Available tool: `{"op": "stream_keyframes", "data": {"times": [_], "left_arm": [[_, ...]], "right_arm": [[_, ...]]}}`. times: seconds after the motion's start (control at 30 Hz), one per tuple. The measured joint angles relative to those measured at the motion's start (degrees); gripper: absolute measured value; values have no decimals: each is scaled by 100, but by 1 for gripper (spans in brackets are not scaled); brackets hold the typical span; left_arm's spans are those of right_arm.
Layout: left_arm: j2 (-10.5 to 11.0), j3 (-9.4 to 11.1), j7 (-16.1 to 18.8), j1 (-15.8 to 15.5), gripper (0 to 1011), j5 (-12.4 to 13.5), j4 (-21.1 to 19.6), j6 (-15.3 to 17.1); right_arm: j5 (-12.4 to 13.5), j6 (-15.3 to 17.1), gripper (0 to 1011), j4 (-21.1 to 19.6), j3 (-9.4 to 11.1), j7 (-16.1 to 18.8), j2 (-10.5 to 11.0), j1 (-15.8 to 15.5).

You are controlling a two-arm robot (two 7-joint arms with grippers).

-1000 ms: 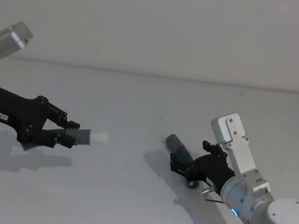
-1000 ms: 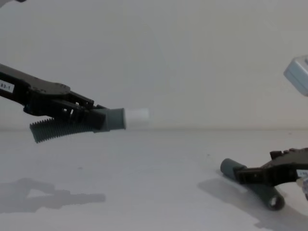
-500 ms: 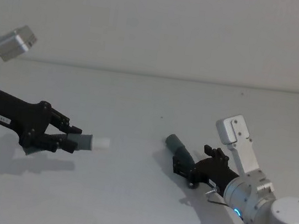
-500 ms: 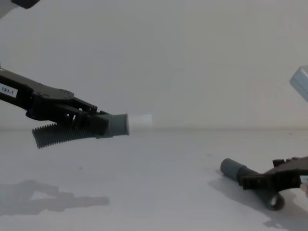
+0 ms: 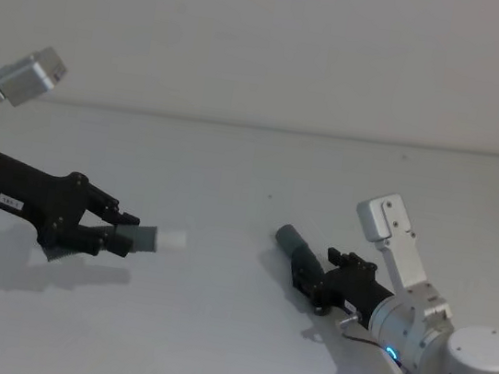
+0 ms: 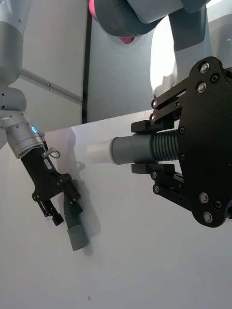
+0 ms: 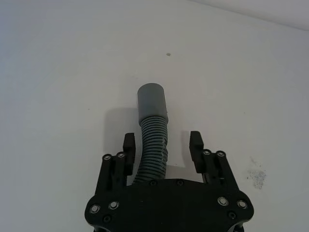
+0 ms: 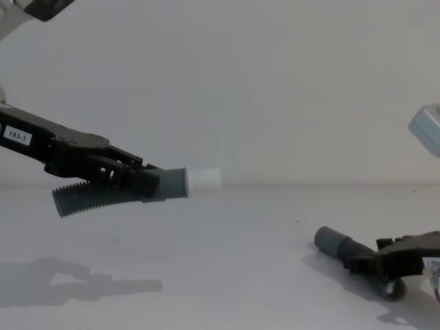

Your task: Use both hands to pick up one end of the pipe from the table, align the ends, and insert them.

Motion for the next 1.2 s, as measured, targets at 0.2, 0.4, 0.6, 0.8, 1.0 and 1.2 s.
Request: {"op": "stream_keyframes", "data": {"times": [0.2,0.4,0.6,0.8,1.0,1.2], "left_arm": [[-6,12,125,4,339,-12,25,5],[-9,24,214,7,339,-12,51,1],[-17,41,286,8,339,-16,81,-44],[-29,63,305,-7,339,-25,114,-110],[-39,79,314,-20,339,-33,136,-151],[-43,87,320,-31,339,-37,148,-174]], "right_arm": [[1,-6,502,50,1,21,-18,25],[0,-13,300,88,0,39,-32,43],[-2,-15,210,109,-1,47,-41,52],[-7,-20,201,102,16,50,-48,43],[-37,-124,192,-4,70,31,-45,-21],[-101,-374,190,-194,119,12,4,-96]]}}
